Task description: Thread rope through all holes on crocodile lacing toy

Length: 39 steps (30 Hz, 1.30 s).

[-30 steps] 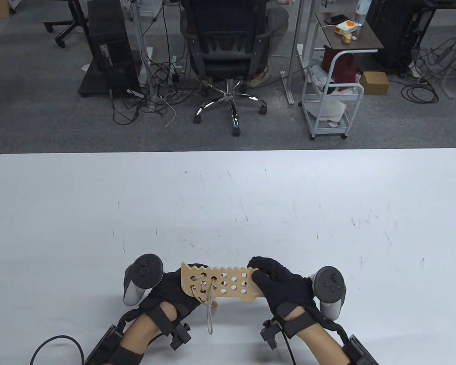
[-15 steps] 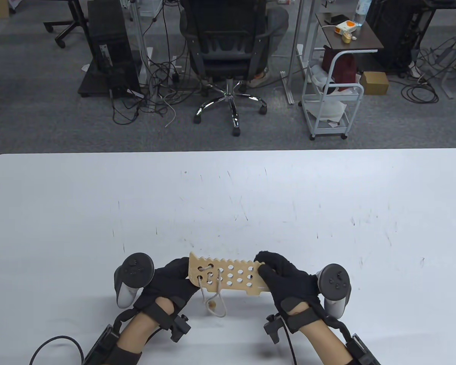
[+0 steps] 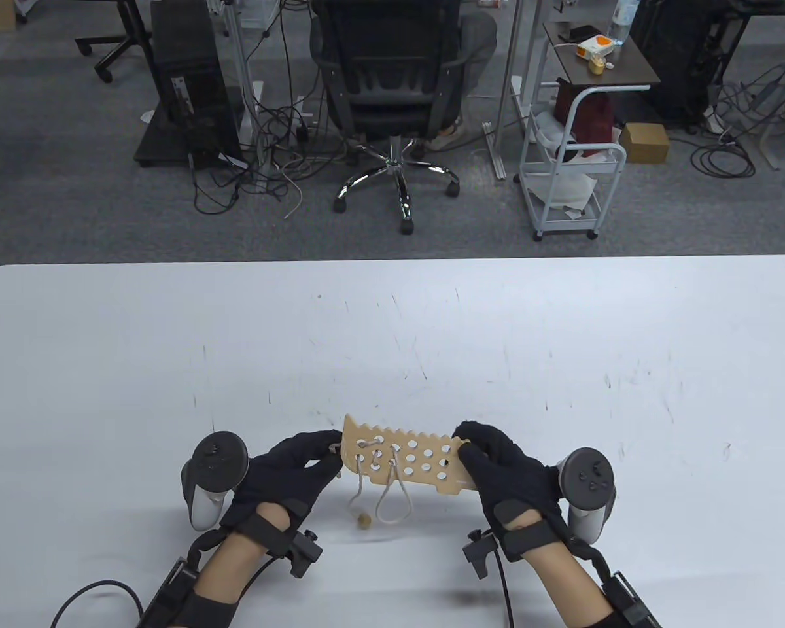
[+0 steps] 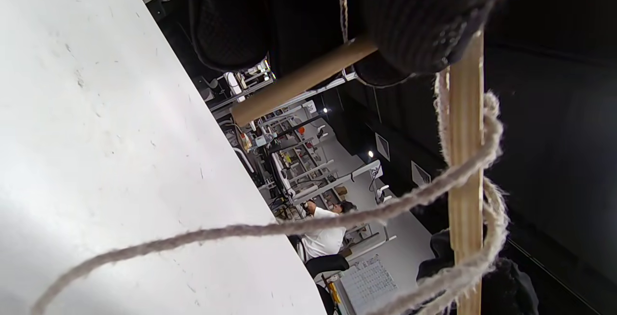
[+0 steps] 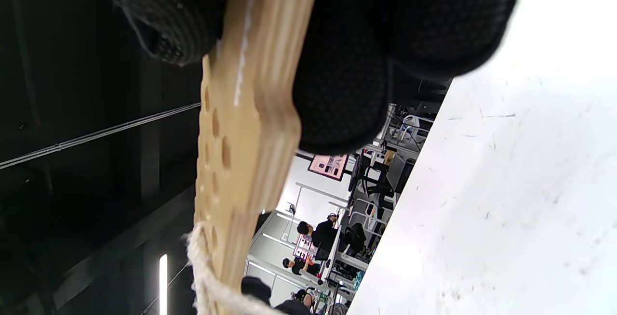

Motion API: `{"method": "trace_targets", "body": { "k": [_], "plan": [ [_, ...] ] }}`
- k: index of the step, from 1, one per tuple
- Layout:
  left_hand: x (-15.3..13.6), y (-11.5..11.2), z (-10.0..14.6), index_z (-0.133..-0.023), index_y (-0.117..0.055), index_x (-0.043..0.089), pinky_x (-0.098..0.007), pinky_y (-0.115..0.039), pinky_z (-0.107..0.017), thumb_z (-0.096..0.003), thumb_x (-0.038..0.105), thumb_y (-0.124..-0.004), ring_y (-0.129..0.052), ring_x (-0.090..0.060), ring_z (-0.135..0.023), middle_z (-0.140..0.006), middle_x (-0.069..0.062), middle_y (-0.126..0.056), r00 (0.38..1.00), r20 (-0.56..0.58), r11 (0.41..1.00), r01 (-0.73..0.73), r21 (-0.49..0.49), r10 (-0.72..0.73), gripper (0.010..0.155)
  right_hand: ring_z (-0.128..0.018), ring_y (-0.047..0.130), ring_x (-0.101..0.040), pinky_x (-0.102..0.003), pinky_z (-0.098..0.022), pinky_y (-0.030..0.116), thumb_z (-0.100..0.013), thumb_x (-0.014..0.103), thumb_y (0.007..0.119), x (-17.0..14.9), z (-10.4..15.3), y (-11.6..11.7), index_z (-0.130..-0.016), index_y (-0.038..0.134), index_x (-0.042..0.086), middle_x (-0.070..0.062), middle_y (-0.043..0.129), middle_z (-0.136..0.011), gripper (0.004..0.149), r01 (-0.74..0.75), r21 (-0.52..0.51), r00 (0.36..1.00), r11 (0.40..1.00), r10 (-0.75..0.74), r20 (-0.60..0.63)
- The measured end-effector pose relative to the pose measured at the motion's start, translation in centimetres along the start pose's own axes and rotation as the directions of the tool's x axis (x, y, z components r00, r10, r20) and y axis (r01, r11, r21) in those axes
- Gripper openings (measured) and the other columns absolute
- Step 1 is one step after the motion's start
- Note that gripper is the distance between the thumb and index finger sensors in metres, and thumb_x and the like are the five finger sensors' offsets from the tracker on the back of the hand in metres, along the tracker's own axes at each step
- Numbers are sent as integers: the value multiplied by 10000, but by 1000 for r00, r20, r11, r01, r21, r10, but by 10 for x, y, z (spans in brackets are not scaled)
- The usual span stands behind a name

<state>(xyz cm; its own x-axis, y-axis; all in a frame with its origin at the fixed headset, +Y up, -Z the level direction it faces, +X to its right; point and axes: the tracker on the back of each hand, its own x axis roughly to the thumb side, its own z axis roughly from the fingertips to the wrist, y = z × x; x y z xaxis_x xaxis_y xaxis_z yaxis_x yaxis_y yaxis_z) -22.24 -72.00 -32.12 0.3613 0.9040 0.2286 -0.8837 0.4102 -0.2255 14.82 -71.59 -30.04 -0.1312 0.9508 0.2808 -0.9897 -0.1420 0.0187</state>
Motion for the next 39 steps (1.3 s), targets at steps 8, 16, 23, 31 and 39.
{"method": "trace_targets", "body": {
  "k": [8, 16, 23, 31, 39],
  "plan": [
    [-1, 12, 1, -873, -861, 411, -608, -491, -759, -416, 461, -854, -829, -297, -886, -856, 36, -907, 1000, -5, 998, -19, 55, 20, 460, -438, 1045, -223, -446, -387, 829, -479, 380, 794, -5, -4, -9, -881, 759, 168, -41, 973, -663, 455, -4, -36, 1000, 999, 3, -23],
    [0, 23, 3, -876, -857, 404, -608, -493, -759, -420, 461, -850, -832, -293, -886, -858, 38, -906, 999, -2, 994, -43, 102, 44, 460, -440, 1044, -224, -446, -388, 829, -480, 379, 795, -10, -7, -17, -881, 758, 169, -42, 972, -664, 455, -10, -61, 999, 998, 7, -46],
    [1, 35, 5, -881, -851, 404, -607, -491, -761, -423, 462, -847, -829, -293, -888, -861, 39, -903, 997, 6, 986, -73, 151, 73, 461, -440, 1044, -225, -448, -388, 828, -480, 380, 795, -14, -9, -23, -881, 759, 168, -41, 974, -662, 455, -17, -81, 998, 997, 12, -63],
    [1, 48, 7, -884, -847, 404, -607, -493, -761, -427, 465, -843, -831, -290, -887, -864, 42, -901, 995, 15, 976, -99, 194, 98, 462, -440, 1044, -225, -445, -390, 828, -480, 379, 795, -19, -12, -29, -880, 761, 169, -45, 974, -661, 453, -29, -102, 996, 994, 20, -91],
    [2, 58, 10, -884, -844, 409, -605, -495, -762, -427, 468, -841, -834, -287, -886, -864, 44, -902, 992, 27, 963, -125, 239, 122, 461, -440, 1044, -227, -448, -387, 829, -479, 379, 797, -25, -14, -36, -881, 759, 166, -43, 972, -665, 457, -39, -128, 993, 991, 24, -118]
  ]
}}
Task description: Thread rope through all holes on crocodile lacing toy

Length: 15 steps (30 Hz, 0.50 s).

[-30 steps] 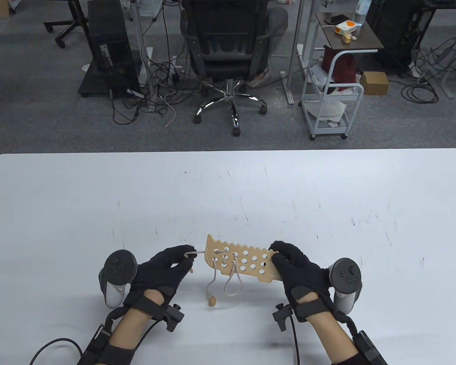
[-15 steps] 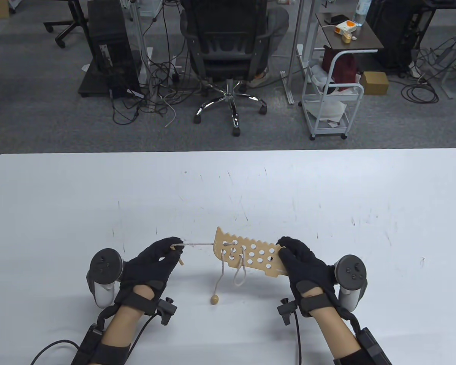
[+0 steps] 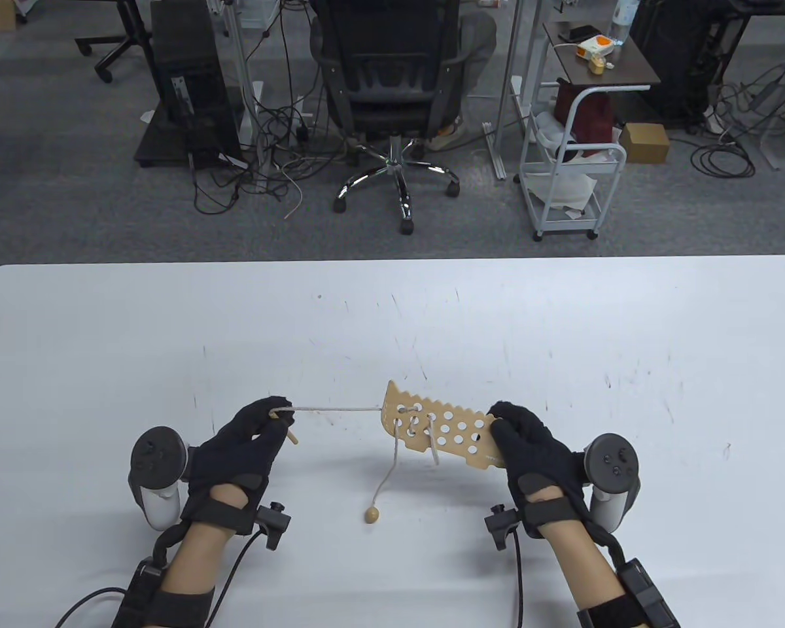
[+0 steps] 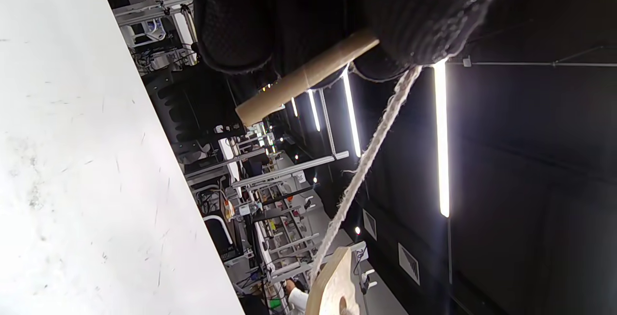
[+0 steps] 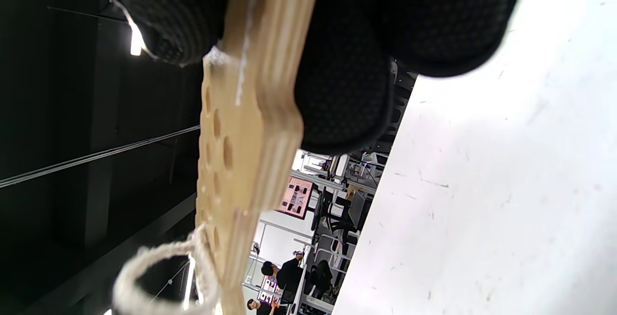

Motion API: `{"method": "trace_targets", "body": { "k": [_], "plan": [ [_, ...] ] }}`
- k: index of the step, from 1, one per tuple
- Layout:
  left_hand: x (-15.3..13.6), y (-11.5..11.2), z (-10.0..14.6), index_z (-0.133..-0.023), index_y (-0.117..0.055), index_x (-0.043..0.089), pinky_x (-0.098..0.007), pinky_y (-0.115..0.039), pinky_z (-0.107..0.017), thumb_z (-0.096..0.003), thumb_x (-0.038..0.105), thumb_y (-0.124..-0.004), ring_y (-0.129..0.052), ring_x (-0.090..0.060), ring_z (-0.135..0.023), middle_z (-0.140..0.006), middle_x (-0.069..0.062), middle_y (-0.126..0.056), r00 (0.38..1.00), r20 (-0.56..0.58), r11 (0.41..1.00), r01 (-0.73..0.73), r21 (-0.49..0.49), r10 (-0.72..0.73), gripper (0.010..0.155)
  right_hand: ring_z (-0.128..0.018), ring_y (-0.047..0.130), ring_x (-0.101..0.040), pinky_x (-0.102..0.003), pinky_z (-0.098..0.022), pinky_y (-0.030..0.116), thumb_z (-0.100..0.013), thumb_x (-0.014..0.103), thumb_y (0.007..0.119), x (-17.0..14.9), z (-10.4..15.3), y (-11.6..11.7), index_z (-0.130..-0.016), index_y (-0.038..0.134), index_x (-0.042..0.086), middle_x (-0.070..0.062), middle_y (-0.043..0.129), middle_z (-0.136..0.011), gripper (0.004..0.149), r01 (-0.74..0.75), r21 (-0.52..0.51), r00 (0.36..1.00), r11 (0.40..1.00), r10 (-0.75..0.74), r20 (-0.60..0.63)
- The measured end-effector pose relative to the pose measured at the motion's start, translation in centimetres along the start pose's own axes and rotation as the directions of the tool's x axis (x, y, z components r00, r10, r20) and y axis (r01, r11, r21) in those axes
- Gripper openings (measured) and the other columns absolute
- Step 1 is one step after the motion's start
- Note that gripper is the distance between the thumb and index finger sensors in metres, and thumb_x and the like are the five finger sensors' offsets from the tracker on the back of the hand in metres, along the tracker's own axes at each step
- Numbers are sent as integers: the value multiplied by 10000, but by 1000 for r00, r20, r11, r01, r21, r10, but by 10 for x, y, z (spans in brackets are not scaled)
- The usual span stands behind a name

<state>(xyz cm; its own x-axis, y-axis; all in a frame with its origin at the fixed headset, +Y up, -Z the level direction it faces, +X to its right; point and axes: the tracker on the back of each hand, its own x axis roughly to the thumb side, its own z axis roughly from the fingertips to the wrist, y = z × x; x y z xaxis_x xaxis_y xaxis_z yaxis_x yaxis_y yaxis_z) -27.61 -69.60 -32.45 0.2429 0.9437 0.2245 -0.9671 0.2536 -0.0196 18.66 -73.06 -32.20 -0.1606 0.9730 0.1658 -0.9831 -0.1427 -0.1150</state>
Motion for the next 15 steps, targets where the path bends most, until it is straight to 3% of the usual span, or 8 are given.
{"method": "trace_targets", "body": {
  "k": [15],
  "plan": [
    [1, 19, 1, -889, -836, 412, -602, -497, -765, -433, 474, -834, -838, -277, -886, -865, 54, -900, 999, 7, 996, -40, 76, 39, 461, -441, 1044, -227, -447, -390, 827, -480, 379, 796, -10, -8, -13, -881, 759, 166, -44, 972, -665, 455, -16, -51, 999, 999, 14, -41]
  ]
}}
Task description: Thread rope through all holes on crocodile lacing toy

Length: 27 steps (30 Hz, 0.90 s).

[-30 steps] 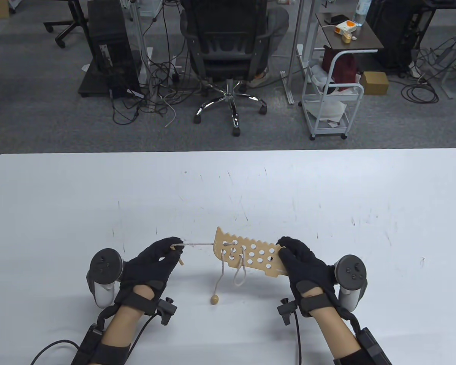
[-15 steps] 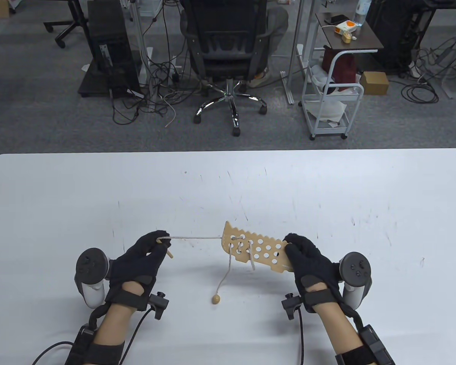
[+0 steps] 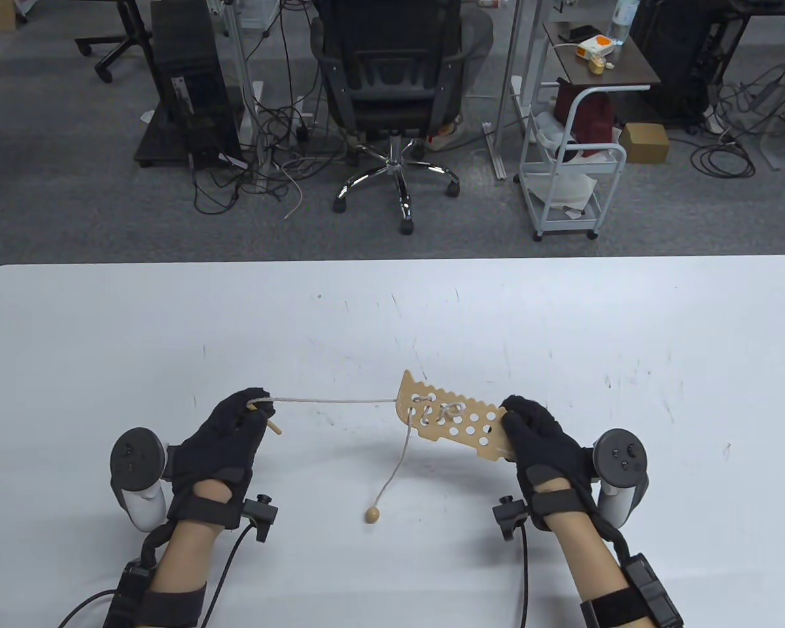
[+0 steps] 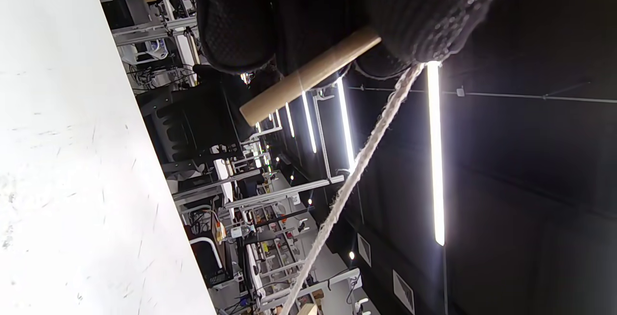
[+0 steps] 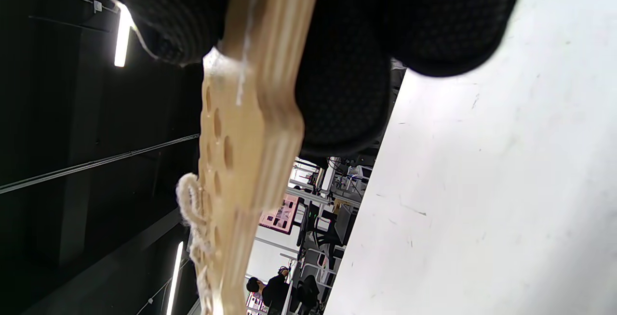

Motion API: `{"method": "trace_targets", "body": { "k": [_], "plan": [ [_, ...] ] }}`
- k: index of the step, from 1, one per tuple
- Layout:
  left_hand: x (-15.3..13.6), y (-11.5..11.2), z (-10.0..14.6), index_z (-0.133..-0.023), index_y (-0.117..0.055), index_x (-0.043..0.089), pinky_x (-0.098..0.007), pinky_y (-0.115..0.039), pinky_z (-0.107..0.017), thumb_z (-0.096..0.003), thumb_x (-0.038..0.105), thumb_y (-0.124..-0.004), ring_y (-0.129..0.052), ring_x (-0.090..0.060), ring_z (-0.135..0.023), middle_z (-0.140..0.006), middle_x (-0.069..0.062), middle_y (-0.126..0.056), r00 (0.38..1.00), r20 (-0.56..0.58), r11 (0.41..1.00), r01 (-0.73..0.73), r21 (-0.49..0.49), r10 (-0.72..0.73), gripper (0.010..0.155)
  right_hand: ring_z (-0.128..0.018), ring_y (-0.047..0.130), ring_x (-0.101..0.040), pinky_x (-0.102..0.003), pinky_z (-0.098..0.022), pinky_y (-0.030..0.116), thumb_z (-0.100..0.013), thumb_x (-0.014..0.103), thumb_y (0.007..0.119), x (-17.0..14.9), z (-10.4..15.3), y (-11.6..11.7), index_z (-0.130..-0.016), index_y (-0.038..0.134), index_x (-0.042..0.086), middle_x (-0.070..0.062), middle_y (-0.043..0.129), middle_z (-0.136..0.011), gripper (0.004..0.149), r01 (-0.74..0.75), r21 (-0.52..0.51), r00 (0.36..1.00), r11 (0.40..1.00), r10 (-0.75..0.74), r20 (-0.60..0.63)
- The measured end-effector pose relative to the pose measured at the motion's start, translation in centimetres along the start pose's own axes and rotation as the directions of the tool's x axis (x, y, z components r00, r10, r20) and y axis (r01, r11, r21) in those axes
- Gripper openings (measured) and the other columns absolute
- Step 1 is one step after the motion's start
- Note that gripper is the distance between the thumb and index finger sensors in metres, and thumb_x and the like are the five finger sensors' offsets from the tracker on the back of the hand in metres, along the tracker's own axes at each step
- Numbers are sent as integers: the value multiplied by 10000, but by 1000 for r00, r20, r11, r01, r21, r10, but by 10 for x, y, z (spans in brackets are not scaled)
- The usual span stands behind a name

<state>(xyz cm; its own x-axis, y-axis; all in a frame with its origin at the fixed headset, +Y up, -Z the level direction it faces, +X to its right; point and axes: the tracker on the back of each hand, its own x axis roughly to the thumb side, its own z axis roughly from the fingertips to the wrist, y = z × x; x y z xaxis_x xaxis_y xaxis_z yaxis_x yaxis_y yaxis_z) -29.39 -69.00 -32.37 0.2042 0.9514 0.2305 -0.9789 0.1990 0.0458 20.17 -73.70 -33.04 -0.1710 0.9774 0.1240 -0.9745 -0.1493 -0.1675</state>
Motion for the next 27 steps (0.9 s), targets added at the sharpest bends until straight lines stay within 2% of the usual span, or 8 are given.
{"method": "trace_targets", "body": {
  "k": [17, 27],
  "plan": [
    [1, 21, 0, -882, -833, 403, -598, -506, -766, -428, 479, -818, -858, -254, -867, -834, 72, -912, 1000, 4, 996, -29, 82, 29, 461, -442, 1043, -228, -449, -393, 825, -480, 377, 797, -16, -11, -21, -884, 757, 168, -43, 972, -665, 456, -30, -83, 997, 996, 23, -75],
    [1, 22, 1, -882, -841, 384, -598, -497, -765, -430, 466, -820, -823, -272, -889, -875, 47, -878, 999, -1, 994, -45, 103, 46, 460, -435, 1045, -227, -448, -389, 827, -478, 375, 798, -14, -11, -20, -879, 762, 168, -43, 974, -662, 453, -27, -92, 998, 995, 22, -65]
  ]
}}
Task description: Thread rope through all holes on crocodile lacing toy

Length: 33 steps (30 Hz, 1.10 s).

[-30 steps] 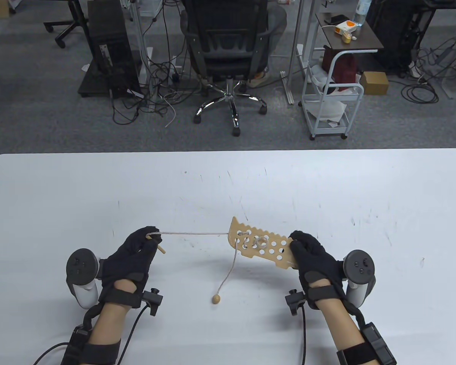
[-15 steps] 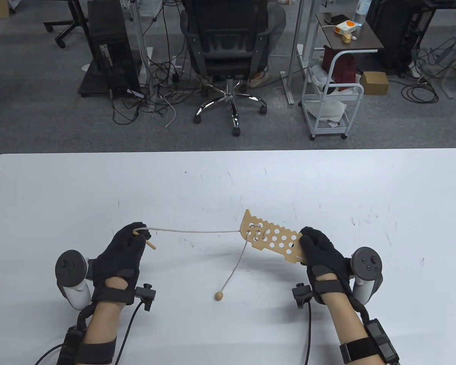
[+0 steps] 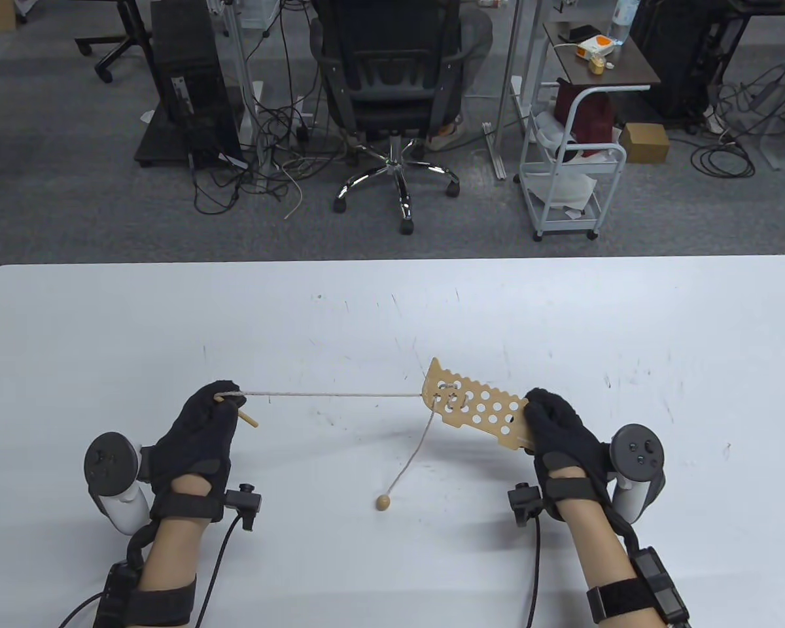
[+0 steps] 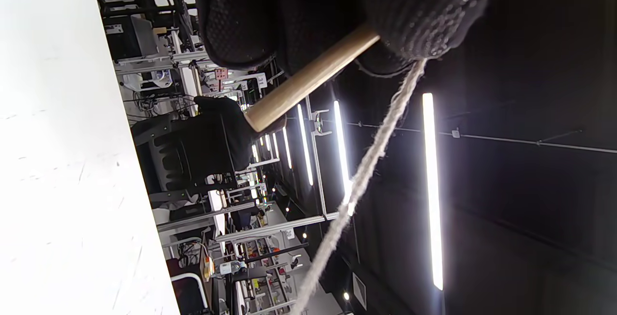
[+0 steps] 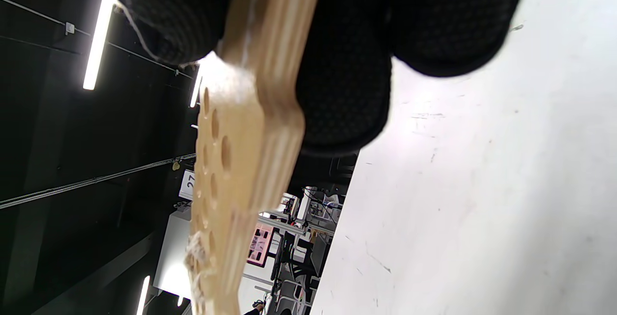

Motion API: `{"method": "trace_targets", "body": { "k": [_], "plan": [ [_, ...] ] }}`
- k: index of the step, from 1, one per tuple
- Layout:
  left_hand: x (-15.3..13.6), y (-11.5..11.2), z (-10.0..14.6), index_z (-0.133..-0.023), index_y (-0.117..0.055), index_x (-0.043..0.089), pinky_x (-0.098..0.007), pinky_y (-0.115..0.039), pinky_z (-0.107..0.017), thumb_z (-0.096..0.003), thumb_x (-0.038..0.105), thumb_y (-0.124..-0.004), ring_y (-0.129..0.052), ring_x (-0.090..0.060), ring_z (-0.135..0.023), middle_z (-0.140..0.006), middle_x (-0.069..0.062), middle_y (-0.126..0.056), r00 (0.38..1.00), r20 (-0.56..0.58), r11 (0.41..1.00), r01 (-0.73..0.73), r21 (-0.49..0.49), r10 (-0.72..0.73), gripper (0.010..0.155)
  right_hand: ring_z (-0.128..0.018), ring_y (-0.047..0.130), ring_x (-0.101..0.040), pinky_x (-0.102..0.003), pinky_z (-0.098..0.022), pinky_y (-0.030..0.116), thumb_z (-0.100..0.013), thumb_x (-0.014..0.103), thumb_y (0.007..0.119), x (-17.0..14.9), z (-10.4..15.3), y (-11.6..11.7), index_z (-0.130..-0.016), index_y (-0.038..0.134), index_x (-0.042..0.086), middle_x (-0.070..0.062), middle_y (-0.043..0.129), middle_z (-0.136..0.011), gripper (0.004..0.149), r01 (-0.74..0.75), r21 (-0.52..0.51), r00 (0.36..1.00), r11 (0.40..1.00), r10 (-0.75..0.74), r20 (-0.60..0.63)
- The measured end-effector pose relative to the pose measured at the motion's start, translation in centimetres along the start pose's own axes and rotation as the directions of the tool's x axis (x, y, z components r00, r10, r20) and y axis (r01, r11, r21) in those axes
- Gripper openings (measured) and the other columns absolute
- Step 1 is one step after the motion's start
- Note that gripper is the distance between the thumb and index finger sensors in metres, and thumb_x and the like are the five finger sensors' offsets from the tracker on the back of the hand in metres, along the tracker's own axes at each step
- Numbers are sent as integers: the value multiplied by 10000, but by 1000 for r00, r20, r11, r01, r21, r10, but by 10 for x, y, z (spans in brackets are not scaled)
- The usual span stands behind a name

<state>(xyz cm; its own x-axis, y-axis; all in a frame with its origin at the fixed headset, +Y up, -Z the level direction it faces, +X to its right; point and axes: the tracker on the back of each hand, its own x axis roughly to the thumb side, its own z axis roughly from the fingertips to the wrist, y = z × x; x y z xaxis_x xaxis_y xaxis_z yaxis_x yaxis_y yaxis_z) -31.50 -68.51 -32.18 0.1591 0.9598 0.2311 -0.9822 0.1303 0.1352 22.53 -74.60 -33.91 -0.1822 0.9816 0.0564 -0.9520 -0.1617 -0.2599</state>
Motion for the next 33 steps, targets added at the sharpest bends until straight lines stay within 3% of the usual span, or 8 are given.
{"method": "trace_targets", "body": {
  "k": [6, 13, 23, 33],
  "plan": [
    [-3, -7, -1, -892, -834, 332, -603, -520, -752, -426, 438, -821, -880, -274, -817, -806, 35, -921, 1000, -19, 1000, 11, -22, -12, 479, -430, 1046, -226, -450, -382, 830, -476, 375, 798, 8, 5, 7, -877, 763, 164, -45, 974, -658, 454, 20, 32, 999, 999, -22, 41],
    [-4, -16, -1, -1010, -667, 392, -602, -545, -742, -428, 388, -839, -923, -275, -774, -757, 36, -963, 998, -23, 997, 57, -52, -59, 606, -428, 1047, -226, -445, -384, 830, -476, 375, 798, 18, 16, 19, -876, 764, 162, -45, 975, -657, 454, 24, 95, 995, 995, -33, 92],
    [-7, -24, -2, -818, -887, 319, -543, -670, -702, -382, 399, -915, -1045, -238, -688, -660, 57, -1093, 989, -24, 988, 143, -59, -145, 445, -427, 1048, -225, -447, -380, 832, -476, 377, 797, 28, 28, 32, -875, 764, 162, -45, 976, -655, 454, 29, 166, 989, 986, -52, 135],
    [-13, -37, -1, -769, -916, 338, -544, -662, -702, -359, 432, -941, -995, -246, -682, -666, 59, -1034, 977, -36, 969, 201, -142, -208, 421, -427, 1048, -224, -446, -379, 833, -475, 378, 798, 38, 40, 44, -874, 767, 161, -44, 976, -655, 456, 36, 233, 982, 972, -77, 170]
  ]
}}
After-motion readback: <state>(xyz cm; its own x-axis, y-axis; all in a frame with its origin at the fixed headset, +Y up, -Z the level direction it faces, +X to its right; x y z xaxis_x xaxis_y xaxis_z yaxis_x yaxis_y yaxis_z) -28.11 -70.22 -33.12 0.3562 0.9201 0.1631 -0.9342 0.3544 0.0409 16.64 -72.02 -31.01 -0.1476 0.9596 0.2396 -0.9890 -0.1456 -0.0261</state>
